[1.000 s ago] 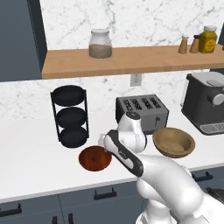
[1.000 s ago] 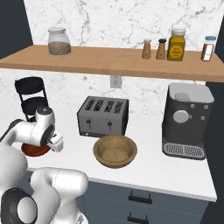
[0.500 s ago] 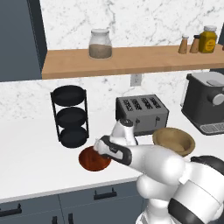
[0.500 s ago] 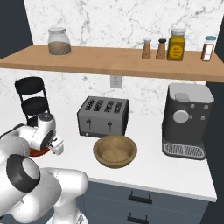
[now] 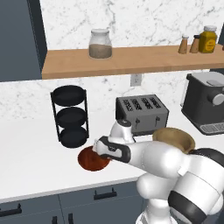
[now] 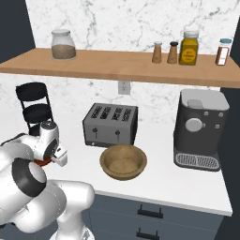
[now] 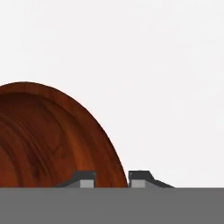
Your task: Pick up the bowls on the counter and stack them on top of one another in the open cabinet. Place the smaller bowl on top of the larger bowl.
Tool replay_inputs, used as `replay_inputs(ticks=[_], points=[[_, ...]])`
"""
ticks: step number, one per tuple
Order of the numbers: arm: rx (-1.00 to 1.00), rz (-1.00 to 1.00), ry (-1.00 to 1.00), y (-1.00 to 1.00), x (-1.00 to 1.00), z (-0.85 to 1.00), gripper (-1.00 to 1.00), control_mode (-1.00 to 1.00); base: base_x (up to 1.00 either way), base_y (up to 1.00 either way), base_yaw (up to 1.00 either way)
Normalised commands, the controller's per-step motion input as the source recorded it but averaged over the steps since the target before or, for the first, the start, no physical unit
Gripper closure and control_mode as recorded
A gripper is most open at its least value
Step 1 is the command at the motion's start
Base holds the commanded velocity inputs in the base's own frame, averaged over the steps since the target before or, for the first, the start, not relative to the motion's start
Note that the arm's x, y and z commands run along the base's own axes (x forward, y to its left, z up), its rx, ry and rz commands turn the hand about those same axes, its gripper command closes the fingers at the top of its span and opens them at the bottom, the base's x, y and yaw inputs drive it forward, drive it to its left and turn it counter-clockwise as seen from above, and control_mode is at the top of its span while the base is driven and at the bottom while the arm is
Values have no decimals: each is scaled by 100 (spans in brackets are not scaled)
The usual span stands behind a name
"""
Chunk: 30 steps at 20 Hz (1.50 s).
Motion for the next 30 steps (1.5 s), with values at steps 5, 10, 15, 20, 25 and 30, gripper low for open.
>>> replay_inputs(ticks=[5, 10, 15, 20, 25, 30], points=[[0, 0, -2, -32, -23, 74, 100, -100, 0, 0, 0], [1, 0, -11, -85, -65, 96, 100, -100, 0, 0, 0], [4, 0, -15, -100, -61, 74, 100, -100, 0, 0, 0], [9, 0, -17, -100, -37, 54, 100, -100, 0, 0, 0], [12, 0, -7, -100, -5, 35, 100, -100, 0, 0, 0], [9, 0, 4, -100, 55, -11, 100, -100, 0, 0, 0]])
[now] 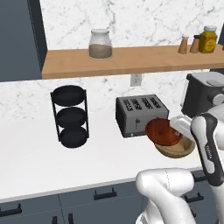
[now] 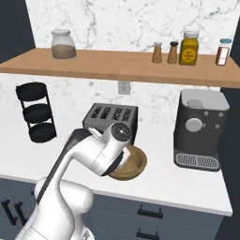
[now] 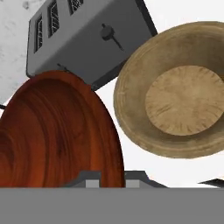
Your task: Pick up the bowls on the counter and stack them on top of one another in the open cabinet. Place the smaller bowl on top of the larger bowl.
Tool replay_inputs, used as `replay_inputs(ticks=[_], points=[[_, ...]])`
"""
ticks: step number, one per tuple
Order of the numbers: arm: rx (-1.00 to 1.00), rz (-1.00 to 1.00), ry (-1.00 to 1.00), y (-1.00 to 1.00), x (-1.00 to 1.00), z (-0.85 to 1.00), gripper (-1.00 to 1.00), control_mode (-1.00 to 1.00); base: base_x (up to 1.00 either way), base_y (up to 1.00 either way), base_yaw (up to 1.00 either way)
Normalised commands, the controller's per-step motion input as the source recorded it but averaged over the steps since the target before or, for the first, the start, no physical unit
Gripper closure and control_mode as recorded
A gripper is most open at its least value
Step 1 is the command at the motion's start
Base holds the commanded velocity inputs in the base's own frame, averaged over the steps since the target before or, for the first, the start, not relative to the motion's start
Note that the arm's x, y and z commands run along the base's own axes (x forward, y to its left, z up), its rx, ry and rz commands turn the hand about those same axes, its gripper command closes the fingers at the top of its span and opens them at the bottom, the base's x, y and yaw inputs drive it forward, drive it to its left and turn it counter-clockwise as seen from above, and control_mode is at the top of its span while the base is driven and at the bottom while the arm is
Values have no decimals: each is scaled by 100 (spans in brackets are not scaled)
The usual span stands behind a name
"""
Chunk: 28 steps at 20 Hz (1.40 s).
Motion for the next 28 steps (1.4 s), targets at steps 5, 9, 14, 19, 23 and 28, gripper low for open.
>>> replay_inputs(ticks=[5, 9, 14, 19, 23, 28], points=[[2, 0, 24, -98, 95, -59, 100, -100, 0, 0, 0], [0, 0, 31, -86, 93, -85, 100, -100, 0, 0, 0], [0, 0, 15, -79, 51, -44, 100, -100, 0, 0, 0], [-11, 3, -1, -20, 1, -34, 100, -100, 0, 0, 0], [-24, 5, -17, 16, -48, -6, 100, -100, 0, 0, 0], [-20, 4, -17, 15, -55, 0, 100, -100, 0, 0, 0]])
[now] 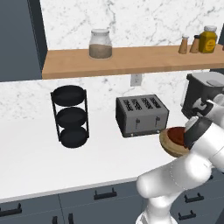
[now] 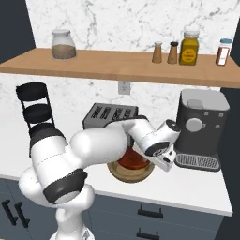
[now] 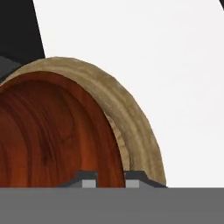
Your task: Pick up the bowls on the counter and stack them on top of one another in the open cabinet. Place the smaller bowl on top of the larger bowl.
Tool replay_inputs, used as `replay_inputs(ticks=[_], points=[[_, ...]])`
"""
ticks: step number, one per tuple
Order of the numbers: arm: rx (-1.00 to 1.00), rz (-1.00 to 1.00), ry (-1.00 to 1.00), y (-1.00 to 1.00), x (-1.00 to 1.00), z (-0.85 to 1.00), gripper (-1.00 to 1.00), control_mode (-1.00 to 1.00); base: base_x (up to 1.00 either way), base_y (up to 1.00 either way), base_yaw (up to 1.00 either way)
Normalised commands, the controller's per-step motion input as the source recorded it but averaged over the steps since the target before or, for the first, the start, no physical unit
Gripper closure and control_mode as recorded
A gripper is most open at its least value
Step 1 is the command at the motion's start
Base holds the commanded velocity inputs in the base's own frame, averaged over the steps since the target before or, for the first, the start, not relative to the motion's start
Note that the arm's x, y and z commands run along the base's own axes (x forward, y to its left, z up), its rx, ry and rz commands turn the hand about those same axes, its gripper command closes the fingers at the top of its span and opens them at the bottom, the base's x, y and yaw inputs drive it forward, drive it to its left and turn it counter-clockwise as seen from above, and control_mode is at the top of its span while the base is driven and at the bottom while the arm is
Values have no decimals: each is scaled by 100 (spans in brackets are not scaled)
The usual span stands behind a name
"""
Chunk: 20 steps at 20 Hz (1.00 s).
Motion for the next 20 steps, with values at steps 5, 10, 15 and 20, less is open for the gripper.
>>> replay_inputs(ticks=[5, 10, 15, 20], points=[[-22, 7, -18, 31, -58, -7, 100, -100, 0, 0, 0], [-18, 7, -14, 69, -3, -40, 100, -100, 0, 0, 0], [-2, 0, -9, 5, 17, -37, 100, -100, 0, 0, 0], [0, 0, -4, 0, 35, 2, 100, -100, 0, 0, 0]])
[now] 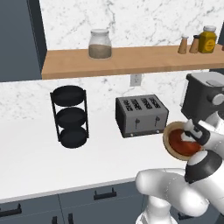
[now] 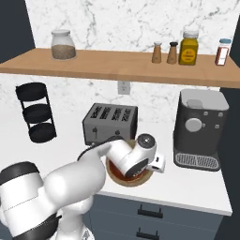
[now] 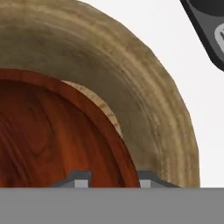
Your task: Pick up the bowls on the counter and stack them on top of one another in the open cabinet. Place the smaller bowl on top of the larger bowl.
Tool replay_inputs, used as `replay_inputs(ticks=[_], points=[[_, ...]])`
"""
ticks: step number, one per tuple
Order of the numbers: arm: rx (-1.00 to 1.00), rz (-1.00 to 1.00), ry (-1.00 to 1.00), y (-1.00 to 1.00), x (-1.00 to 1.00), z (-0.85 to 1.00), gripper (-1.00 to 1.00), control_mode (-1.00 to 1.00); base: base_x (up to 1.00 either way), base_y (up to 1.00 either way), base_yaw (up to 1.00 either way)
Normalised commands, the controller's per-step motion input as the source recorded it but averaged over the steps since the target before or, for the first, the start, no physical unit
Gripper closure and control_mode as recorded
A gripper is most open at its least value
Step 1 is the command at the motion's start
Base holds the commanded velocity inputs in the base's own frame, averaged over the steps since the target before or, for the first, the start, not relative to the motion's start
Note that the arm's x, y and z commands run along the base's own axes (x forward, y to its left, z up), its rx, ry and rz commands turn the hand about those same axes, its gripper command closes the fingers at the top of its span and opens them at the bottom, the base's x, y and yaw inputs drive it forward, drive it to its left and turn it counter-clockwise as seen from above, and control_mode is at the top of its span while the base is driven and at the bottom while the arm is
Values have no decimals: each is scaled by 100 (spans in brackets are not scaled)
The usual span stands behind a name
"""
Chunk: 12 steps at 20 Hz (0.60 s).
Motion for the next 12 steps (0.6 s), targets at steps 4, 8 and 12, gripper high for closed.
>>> replay_inputs(ticks=[4, 8, 12], points=[[3, 0, 11, 0, 31, 75, -100, -100, 0, 0, 0], [8, 0, 7, -10, -2, 42, -100, -100, 0, 0, 0], [18, 0, 0, -33, -30, 4, -100, -100, 0, 0, 0]])
